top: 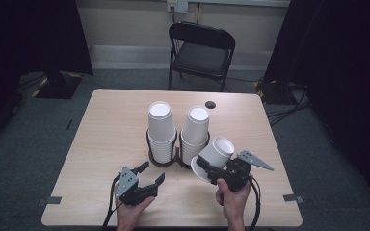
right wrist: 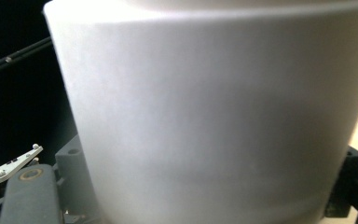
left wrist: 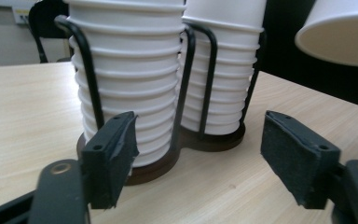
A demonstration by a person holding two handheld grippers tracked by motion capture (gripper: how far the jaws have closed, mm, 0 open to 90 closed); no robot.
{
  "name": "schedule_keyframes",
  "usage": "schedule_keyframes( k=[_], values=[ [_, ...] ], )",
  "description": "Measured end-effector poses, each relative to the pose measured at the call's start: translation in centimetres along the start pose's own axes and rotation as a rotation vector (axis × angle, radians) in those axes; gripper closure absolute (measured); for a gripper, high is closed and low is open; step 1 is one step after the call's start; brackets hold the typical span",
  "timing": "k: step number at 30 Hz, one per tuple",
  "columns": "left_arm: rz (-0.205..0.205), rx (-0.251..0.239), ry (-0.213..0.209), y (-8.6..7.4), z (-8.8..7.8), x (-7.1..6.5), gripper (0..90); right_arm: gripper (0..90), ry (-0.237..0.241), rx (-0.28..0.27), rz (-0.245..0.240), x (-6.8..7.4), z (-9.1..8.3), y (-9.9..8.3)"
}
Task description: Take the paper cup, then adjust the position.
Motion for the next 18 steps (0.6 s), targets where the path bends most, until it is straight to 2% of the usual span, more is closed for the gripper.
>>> schedule_keyframes(
  k=[3, 4, 7, 12, 13, 14, 18],
  values=[
    [0.02, -0.009, -0.009, 0.1, 0.1, -0.3, 29.8, 15.6, 0.011, 0.003, 0.035, 0.1, 0.4, -0.8],
    [0.021, -0.012, -0.027, 0.2, 0.2, -0.5, 30.1, 15.6, 0.013, 0.003, 0.042, 0.1, 0.5, -1.0],
    [0.031, -0.019, -0.045, 0.3, 0.5, -0.8, 30.1, 15.6, 0.027, 0.005, 0.069, 0.2, 0.8, -1.6],
    [0.029, -0.035, -0.073, 0.5, 0.7, -1.4, 29.2, 15.6, 0.057, -0.01, 0.101, 0.7, 1.1, -2.0],
    [0.043, -0.031, -0.073, 0.5, 0.8, -1.4, 29.3, 15.6, 0.061, -0.012, 0.107, 0.8, 1.1, -2.1],
    [0.03, -0.036, -0.079, 0.6, 0.8, -1.5, 30.1, 15.7, 0.067, -0.009, 0.11, 0.9, 1.2, -2.3],
    [0.039, -0.051, -0.088, 0.7, 0.7, -1.8, 35.8, 15.7, 0.079, 0.0, 0.128, 1.3, 1.6, -3.0]
  ],
)
Point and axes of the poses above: each handheld gripper's, and its own axes: z roughly forward along the jaws, y roughly out of its top, x roughly to its left, the point moved 7 cm from there along z, roughly forward along the jaws, and after that the axes turned 2 degrees about -z, right-handed, at the moved point
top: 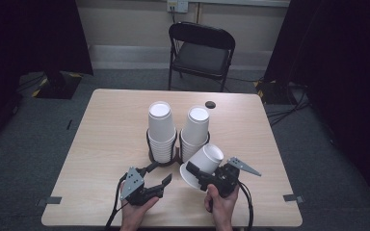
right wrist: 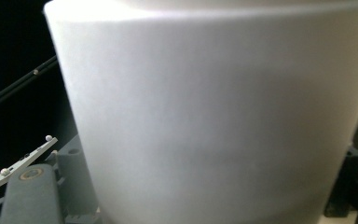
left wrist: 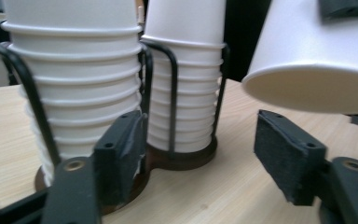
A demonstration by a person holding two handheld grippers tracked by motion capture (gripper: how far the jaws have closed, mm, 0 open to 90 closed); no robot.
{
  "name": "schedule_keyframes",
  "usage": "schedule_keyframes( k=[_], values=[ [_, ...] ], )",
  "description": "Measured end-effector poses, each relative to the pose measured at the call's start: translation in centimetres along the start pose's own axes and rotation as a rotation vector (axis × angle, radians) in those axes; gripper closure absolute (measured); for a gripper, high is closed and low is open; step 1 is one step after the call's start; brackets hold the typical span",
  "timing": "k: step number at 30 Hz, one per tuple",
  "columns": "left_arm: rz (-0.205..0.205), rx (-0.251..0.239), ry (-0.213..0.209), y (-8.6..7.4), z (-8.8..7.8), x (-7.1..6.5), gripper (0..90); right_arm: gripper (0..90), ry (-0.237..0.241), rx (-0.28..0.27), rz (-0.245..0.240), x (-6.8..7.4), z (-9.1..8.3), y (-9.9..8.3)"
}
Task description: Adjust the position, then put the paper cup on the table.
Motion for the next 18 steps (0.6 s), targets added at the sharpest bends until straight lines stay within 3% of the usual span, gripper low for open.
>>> schedule_keyframes(
  k=[9, 13, 18],
  values=[
    [-0.009, -0.02, -0.068, 0.3, 0.6, -0.5, 38.1, 15.7, 0.049, 0.004, 0.058, 0.4, 0.5, -0.7],
    [-0.024, -0.045, -0.1, 0.6, 0.8, -0.7, 34.7, 15.7, 0.071, 0.008, 0.077, 0.7, 0.8, -0.9],
    [-0.017, -0.063, -0.116, 0.6, 1.2, -0.8, 42.3, 15.6, 0.096, 0.02, 0.113, 1.3, 1.2, -1.3]
  ],
)
Point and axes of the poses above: each handheld gripper's, and its own axes: z roughly forward along the jaws, y roughly out of its top, x roughly to its left, the point moved 7 cm from there along z, roughly forward along the jaws, and after that the axes turned 2 degrees about -z, right-handed, at the moved point
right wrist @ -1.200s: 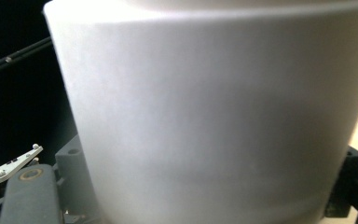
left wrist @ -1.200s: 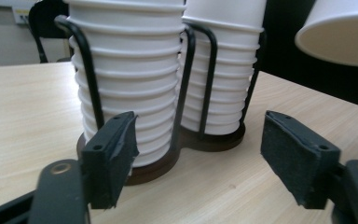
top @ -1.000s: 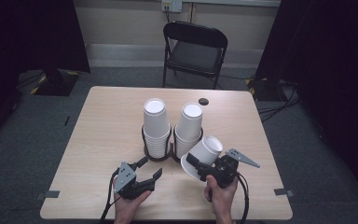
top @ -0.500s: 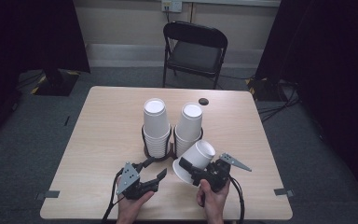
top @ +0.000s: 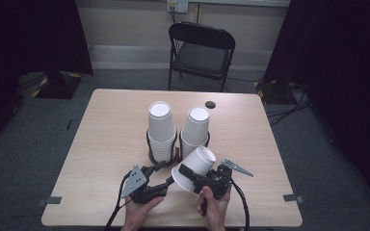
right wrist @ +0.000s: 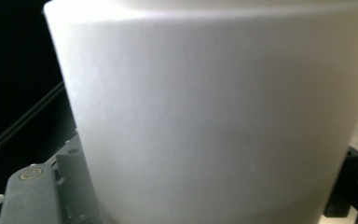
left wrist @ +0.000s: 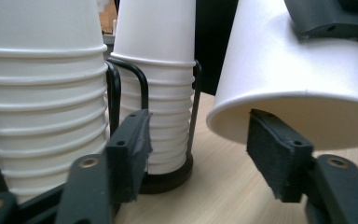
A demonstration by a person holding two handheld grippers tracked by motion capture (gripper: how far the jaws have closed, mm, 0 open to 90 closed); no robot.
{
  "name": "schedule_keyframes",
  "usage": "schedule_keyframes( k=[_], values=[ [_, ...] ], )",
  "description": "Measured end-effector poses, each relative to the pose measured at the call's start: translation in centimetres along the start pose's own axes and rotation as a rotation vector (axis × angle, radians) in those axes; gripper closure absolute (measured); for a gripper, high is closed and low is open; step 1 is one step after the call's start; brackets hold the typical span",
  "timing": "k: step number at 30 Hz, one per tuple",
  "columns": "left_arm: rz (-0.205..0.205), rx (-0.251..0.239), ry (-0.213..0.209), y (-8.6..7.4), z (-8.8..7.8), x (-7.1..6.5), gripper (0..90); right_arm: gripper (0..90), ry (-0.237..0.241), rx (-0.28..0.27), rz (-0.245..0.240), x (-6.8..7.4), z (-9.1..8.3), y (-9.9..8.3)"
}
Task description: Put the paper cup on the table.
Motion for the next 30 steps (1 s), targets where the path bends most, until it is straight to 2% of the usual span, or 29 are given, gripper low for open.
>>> schedule_keyframes(
  k=[8, 12, 17, 25, 30],
  values=[
    [0.004, -0.03, -0.016, 0.2, 0.5, -0.5, 51.4, 15.6, 0.067, 0.006, 0.079, 0.5, 0.2, -0.7],
    [0.027, -0.038, -0.007, 0.2, 1.0, -0.7, 53.8, 15.6, 0.074, 0.014, 0.079, 0.6, 0.2, -1.1],
    [0.069, -0.052, 0.006, 0.2, 1.3, -1.1, 61.4, 15.6, 0.095, 0.035, 0.093, 0.8, 0.4, -1.7],
    [0.082, -0.067, 0.005, 0.2, 1.7, -1.6, 64.9, 15.6, 0.113, 0.057, 0.117, 0.9, 0.7, -2.4],
    [0.09, -0.07, 0.001, 0.3, 1.6, -1.8, 72.2, 15.4, 0.119, 0.085, 0.125, 1.0, 1.1, -2.9]
  ],
)
Point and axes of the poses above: each handheld gripper's, and its own axes: z roughly forward along the jaws, y roughly out of its top, x roughly to its left, the point moved 7 cm from there along z, roughly forward along the jaws, and after that the axes turned 2 degrees about -z, right-handed, at the moved point
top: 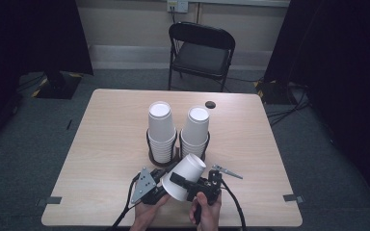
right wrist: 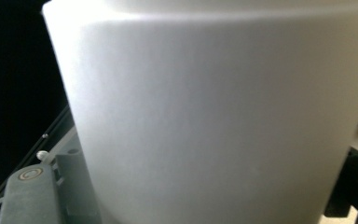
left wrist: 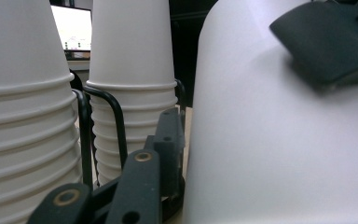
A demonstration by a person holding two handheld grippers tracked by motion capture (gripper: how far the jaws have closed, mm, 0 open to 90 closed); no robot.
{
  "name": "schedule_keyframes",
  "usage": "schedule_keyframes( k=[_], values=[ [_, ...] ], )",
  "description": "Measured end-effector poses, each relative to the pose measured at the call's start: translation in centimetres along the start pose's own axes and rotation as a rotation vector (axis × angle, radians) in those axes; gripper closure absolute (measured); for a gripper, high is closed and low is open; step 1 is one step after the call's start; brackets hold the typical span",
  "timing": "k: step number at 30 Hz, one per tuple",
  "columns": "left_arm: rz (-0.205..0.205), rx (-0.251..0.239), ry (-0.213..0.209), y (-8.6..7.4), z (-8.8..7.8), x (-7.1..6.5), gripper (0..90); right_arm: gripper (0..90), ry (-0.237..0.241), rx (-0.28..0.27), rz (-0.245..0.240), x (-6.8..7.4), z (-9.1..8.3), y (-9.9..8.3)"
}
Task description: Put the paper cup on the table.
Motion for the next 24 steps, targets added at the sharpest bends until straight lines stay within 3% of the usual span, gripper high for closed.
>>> schedule_keyframes(
  k=[13, 18, 24],
  values=[
    [0.004, 0.036, -0.015, -0.2, -0.2, 0.1, 81.8, 12.3, -0.003, 0.001, 0.006, -0.2, 0.2, -0.2],
    [-0.014, 0.04, -0.038, -0.2, -0.2, -0.2, 82.8, 11.2, -0.05, -0.038, -0.059, -0.1, -0.2, 0.3],
    [-0.018, 0.058, -0.068, -0.2, -0.4, -0.2, 84.7, 10.9, -0.057, -0.051, -0.057, -0.5, -0.6, 0.9]
  ],
)
Point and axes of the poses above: each handheld gripper's, and its own axes: z roughly forward along the jaws, y roughly out of its top, x roughly to its left, the point moved 7 cm from there along z, roughly forward along the jaws, and after that the axes turned 2 degrees about -z, right-handed, at the moved point
